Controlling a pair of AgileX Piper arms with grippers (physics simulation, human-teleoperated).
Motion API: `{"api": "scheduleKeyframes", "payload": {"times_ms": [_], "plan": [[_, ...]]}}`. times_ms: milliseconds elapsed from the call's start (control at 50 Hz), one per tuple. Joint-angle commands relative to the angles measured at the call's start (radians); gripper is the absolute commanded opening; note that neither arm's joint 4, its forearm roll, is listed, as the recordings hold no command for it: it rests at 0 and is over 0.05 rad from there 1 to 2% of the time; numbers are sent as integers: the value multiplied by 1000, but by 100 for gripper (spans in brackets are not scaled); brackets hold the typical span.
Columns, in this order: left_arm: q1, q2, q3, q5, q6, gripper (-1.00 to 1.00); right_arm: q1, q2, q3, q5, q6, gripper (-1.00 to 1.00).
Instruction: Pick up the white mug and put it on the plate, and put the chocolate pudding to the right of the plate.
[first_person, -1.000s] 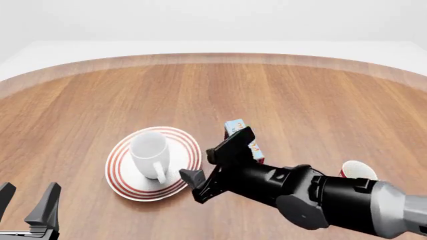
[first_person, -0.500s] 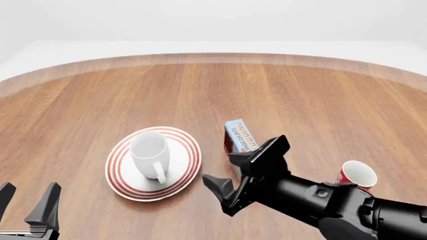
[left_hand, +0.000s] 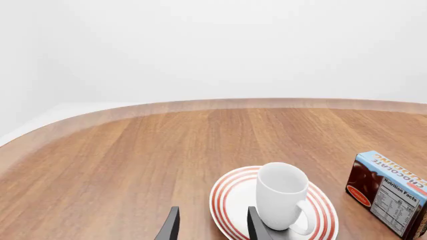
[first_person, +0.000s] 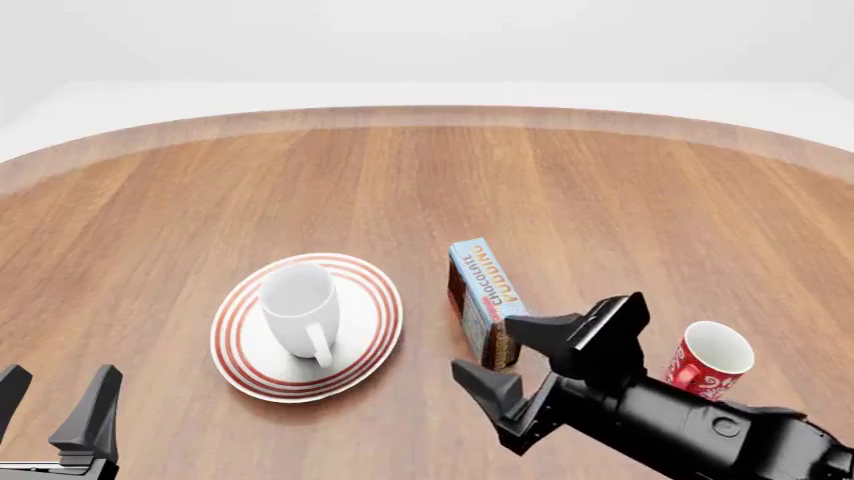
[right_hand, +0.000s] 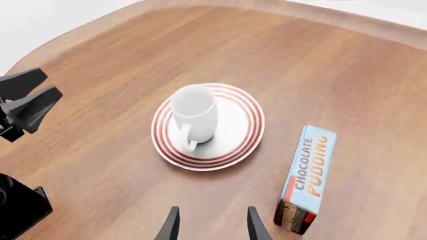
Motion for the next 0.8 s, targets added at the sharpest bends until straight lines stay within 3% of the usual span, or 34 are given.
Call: {"api": "scheduleKeyframes", "payload": {"times_ms": [20, 340, 800], "plan": [[0, 0, 0, 0, 0, 100, -34, -93, 60, 37, -9, 100], [0, 0, 0, 0, 0, 100, -80, -195, 100, 83, -28, 100], [0, 0, 0, 0, 0, 100, -171, -506, 227, 240, -11, 100]]}}
